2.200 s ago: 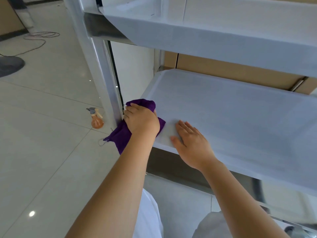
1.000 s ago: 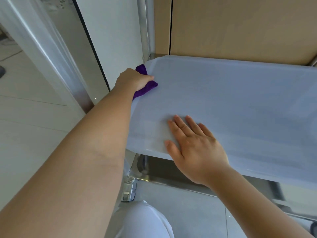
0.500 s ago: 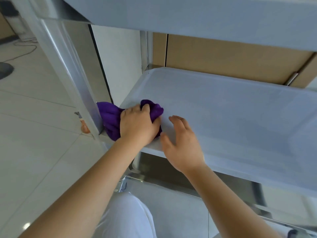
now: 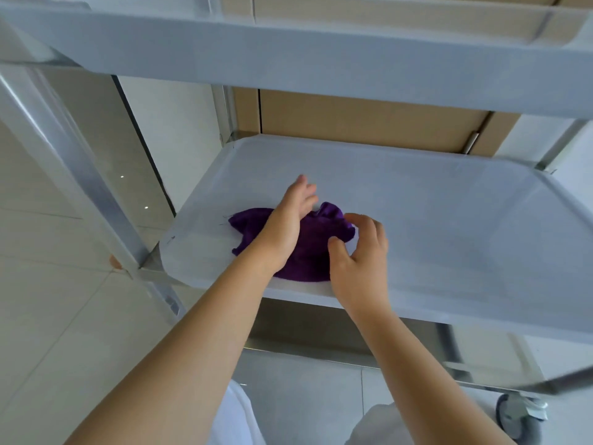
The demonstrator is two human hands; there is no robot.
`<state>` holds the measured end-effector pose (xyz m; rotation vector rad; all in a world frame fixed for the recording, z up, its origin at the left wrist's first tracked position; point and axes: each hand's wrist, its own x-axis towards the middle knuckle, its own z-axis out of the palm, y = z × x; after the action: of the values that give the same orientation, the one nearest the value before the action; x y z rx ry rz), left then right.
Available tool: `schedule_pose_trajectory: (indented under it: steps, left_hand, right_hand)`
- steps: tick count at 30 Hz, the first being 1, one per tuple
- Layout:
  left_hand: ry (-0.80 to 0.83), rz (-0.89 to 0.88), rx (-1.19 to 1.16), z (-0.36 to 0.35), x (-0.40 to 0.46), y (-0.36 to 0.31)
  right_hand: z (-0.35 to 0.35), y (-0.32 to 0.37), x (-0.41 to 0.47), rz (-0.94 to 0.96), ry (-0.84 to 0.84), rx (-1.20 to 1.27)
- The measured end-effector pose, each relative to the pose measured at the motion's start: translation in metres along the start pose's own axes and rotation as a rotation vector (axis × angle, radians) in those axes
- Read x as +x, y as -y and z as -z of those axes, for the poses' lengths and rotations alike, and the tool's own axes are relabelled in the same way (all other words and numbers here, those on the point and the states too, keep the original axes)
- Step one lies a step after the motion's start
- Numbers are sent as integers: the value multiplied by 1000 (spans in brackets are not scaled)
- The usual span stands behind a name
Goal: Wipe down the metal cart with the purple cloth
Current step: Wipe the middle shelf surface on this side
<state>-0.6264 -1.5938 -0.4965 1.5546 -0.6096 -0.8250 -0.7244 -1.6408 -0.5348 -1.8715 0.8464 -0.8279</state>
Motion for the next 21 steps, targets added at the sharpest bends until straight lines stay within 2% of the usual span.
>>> schedule_pose_trajectory:
  steps: [1, 3, 4, 6, 8, 11, 14, 21]
  left_hand:
    - [-90, -96, 92, 5, -6, 0]
    - [-372, -303, 512, 18, -23, 8]
    - [-477, -378, 648, 26, -32, 14]
    - [-546, -332, 809, 38, -42, 29]
    - [-509, -174, 941, 43, -43, 47]
    - [-477, -132, 977, 40, -41, 60]
    - [-441, -176, 1044, 25, -39, 61]
    - [-249, -311, 1110, -53, -25, 52]
  right_hand:
    - [-1, 1, 0, 21, -45, -84]
    - [-6, 7, 1, 107, -56, -298]
    - [-10, 11, 4, 148, 17, -418]
    - [-25, 18, 14, 249, 253, -686]
    - [-42, 21, 25, 331, 424, -879]
    - [-49, 17, 39, 340, 491, -967]
    - [-31, 4, 44, 355, 470, -1001]
    - [57, -38, 65, 141, 313, -978]
